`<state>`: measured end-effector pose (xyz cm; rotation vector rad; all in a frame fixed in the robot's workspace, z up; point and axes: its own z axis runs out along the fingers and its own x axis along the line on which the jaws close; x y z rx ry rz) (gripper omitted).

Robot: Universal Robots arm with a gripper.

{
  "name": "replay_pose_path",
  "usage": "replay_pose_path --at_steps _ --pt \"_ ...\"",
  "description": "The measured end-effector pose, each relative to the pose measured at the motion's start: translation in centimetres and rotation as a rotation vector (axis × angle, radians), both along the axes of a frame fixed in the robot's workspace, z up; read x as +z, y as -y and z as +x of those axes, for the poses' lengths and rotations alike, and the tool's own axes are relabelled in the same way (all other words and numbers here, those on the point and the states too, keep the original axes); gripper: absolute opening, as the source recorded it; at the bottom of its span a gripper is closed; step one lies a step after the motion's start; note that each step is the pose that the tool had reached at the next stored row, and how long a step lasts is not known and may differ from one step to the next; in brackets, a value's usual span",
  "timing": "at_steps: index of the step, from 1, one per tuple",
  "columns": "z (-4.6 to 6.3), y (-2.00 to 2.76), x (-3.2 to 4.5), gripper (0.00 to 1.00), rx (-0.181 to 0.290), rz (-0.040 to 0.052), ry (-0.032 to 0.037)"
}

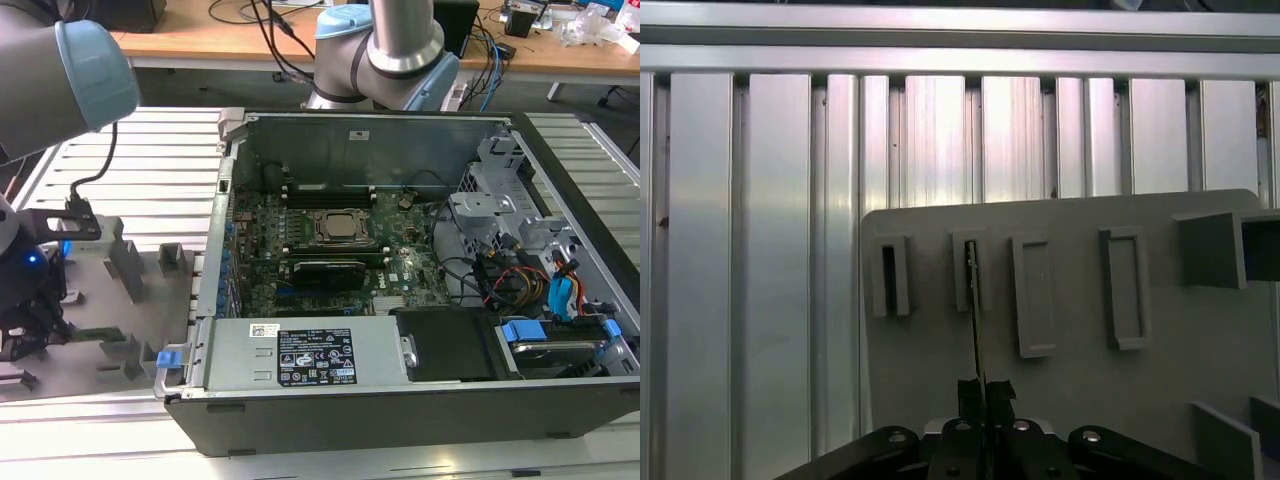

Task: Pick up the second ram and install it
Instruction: 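Pick up the second ram and move it above second insertion slot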

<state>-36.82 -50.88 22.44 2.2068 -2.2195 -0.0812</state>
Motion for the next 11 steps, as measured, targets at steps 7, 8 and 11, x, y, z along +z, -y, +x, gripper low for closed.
replay_pose_path --at_steps 7,8,11 --pt "0.0 -0.03 0.88 0.14 0.0 0.0 0.0" --pt "0.0 -0.04 1.05 0.14 0.0 0.0 0.0" --pt "0.0 -0.06 1.68 0.14 0.0 0.0 0.0"
